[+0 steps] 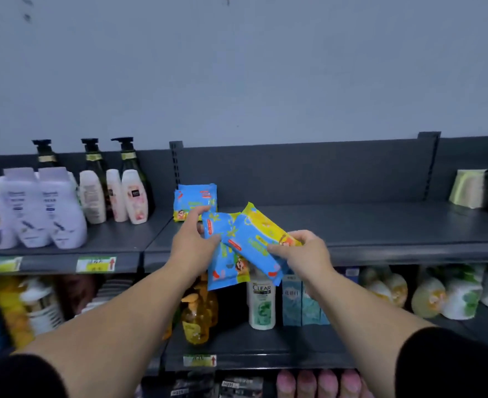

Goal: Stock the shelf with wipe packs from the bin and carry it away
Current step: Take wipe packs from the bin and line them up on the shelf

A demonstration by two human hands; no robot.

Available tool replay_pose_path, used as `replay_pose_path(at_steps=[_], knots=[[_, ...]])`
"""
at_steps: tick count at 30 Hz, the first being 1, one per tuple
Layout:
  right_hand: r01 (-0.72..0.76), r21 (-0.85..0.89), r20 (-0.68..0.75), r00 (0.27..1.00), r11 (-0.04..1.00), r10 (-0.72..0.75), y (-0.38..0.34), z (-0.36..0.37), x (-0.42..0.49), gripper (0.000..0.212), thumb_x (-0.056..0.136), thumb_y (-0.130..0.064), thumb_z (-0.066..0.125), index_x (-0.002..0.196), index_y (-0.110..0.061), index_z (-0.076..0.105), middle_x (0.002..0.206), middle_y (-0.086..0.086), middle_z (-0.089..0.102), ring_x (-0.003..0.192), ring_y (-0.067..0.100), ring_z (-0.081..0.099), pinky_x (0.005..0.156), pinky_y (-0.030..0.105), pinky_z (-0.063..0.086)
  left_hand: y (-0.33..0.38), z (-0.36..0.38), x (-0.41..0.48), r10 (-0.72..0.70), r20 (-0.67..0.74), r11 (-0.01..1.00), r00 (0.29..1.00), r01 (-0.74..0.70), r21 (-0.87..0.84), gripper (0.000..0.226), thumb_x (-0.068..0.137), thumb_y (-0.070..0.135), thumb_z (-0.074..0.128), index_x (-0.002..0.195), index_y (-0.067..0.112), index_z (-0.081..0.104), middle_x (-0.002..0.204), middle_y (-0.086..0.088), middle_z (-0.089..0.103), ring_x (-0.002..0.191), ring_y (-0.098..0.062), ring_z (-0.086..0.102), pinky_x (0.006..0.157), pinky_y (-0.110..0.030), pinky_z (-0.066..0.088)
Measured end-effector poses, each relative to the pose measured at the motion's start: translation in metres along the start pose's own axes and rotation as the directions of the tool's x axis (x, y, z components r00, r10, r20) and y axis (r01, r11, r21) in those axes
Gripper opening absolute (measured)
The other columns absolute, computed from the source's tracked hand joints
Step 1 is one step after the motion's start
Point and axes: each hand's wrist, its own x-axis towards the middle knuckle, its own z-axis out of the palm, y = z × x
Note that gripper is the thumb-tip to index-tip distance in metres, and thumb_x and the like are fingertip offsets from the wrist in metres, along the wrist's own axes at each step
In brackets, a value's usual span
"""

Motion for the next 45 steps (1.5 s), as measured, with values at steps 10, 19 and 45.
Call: replay_pose_path(at_steps=[10,19,45], knots=[[0.099,-0.249,0.427,0.904,0.964,0.018,-0.033,-0.008,0.088,0.014,0.079,-0.011,0.076,0.089,-0.015,0.068,0.088,0.006,0.073,0.066,0.016,0.066,0.067,0.030,0.057,0.031,0.034,0.068,0.011,-0.048,1.000,0.999,-0.012,-0.025,0.060,0.085,0.013,0.068,0.135,0.036,0.042,0.104,-0.004,0.064,0.094,-0.029,0.066,0.085,-0.043,0.054],[-0.217,0.238,0.542,0.838,0.947,0.056,-0.035,0.009,0.173,0.022,0.089,-0.020,0.066,0.111,-0.014,0.065,0.101,0.002,0.074,0.088,0.020,0.068,0.093,0.039,0.052,0.037,0.058,0.127,-0.012,0.156,0.987,0.988,0.036,-0.155,0.020,0.091,0.005,0.060,0.106,0.018,0.060,0.074,0.006,0.074,0.066,-0.016,0.072,0.057,-0.032,0.059],[0.028,-0.127,0.075,0.997,0.992,-0.018,-0.019,0.171,0.206,0.016,0.077,-0.019,0.072,0.088,-0.022,0.060,0.087,-0.006,0.072,0.077,0.015,0.070,0.079,0.042,0.058,-0.082,-0.060,0.251,0.021,0.334,0.651,0.942,-0.266,0.711,0.049,0.087,0.018,0.066,0.131,0.032,0.052,0.135,0.003,0.054,0.121,-0.016,0.050,0.096,-0.023,0.039]])
